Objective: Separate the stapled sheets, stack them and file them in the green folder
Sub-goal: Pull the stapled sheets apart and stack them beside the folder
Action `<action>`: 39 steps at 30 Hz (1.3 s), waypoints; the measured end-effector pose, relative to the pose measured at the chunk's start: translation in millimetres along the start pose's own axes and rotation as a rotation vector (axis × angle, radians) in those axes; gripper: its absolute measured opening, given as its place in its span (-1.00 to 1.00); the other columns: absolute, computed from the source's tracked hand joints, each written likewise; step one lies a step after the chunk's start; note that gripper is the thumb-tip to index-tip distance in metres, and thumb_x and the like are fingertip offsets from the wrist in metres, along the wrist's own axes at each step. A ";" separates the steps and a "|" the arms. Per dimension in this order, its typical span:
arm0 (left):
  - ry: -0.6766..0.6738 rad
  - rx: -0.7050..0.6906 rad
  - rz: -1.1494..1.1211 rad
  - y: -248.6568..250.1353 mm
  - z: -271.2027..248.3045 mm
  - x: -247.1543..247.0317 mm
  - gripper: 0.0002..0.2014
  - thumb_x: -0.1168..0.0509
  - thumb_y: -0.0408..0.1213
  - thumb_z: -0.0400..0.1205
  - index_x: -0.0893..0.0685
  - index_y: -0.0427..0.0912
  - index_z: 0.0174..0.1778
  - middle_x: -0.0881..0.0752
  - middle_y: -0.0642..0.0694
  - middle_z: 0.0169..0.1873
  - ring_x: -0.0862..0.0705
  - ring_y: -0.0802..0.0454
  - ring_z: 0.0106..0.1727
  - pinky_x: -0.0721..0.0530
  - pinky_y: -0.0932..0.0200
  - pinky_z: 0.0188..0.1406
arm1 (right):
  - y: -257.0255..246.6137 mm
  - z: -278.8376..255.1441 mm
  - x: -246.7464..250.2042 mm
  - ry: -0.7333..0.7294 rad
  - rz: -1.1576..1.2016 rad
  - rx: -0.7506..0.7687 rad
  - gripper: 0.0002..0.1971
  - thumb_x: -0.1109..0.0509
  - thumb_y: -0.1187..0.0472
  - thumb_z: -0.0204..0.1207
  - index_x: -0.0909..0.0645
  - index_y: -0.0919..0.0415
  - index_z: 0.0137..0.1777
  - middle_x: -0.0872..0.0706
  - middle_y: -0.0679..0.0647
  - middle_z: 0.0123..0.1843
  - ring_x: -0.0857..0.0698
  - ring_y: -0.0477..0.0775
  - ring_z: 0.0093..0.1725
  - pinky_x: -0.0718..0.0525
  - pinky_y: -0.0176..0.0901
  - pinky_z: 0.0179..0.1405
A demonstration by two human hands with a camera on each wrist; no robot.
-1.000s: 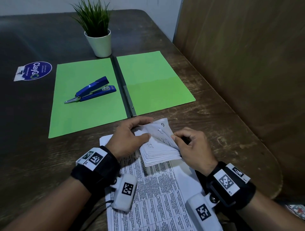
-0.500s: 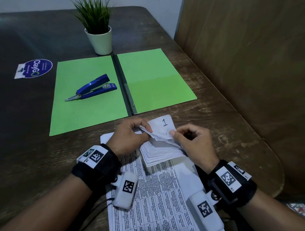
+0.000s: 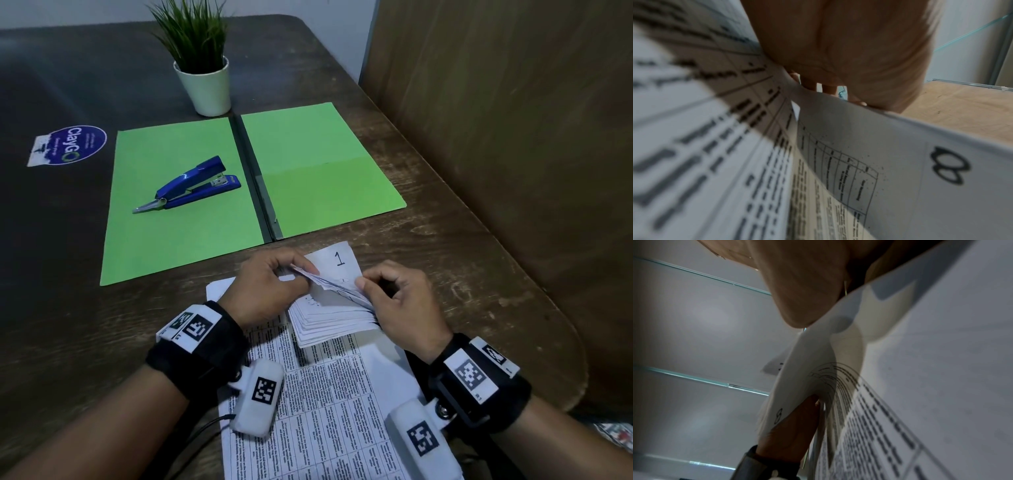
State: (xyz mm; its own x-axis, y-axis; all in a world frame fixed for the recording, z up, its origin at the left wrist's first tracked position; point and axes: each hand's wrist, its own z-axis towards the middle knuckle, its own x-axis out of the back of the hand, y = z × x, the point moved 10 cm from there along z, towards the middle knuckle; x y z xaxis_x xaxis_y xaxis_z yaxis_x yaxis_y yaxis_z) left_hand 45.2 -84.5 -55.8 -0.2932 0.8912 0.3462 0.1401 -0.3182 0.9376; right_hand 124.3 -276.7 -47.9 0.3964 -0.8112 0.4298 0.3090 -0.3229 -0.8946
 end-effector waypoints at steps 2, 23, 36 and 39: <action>0.006 0.001 0.009 -1.1 1.0 0.9 -0.69 -0.52 -0.49 0.46 -0.85 0.11 -0.26 -0.83 0.01 -0.11 -0.78 -0.26 -0.09 -0.78 -0.29 -0.03 | -1.9 -1.8 2.2 0.024 0.046 0.008 -0.83 -0.53 0.32 0.52 -0.82 0.00 -0.15 -0.83 -0.12 -0.21 -0.77 -0.11 -0.22 -0.73 -0.20 -0.21; -0.087 -0.035 0.107 7.3 1.9 0.9 -0.89 -0.49 -0.30 0.49 -0.80 0.05 -0.21 -0.82 0.05 -0.21 -0.78 0.00 -0.11 -0.74 -0.07 0.03 | -20.2 -3.2 -3.1 -0.046 -0.096 0.110 -0.80 -0.36 0.26 0.67 -0.64 0.17 -0.22 -0.65 -0.07 -0.03 -0.64 -0.14 -0.04 -0.55 -0.40 -0.09; -0.166 -0.054 0.091 13.7 3.8 17.0 -0.92 -0.51 -0.32 0.50 -0.81 -0.06 -0.28 -0.76 -0.29 -0.30 -0.66 -0.22 -0.35 -0.65 -0.09 -0.30 | -32.9 -6.6 20.6 0.155 -0.070 0.135 -0.79 -0.24 0.29 0.73 -0.53 0.17 -0.18 -0.50 -0.08 -0.34 -0.45 -0.16 -0.36 -0.40 -0.37 -0.38; -0.157 -0.055 0.096 14.8 4.3 20.4 -0.85 -0.57 -0.09 0.40 -0.76 -0.04 -0.37 -0.73 -0.14 -0.31 -0.68 -0.14 -0.30 -0.68 -0.11 -0.19 | -20.1 -1.6 10.2 0.042 -0.009 0.063 -0.76 -0.24 0.28 0.73 -0.50 0.17 -0.21 -0.41 -0.10 -0.41 -0.36 -0.17 -0.42 -0.37 -0.13 -0.42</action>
State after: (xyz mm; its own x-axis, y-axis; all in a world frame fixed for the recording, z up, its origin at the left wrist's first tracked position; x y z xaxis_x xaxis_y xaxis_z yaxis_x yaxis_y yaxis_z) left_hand 45.3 -69.6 -35.0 -0.1294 0.8941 0.4287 0.1074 -0.4171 0.9025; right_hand 120.7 -279.3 -25.7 0.3575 -0.8283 0.4314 0.3669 -0.3002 -0.8805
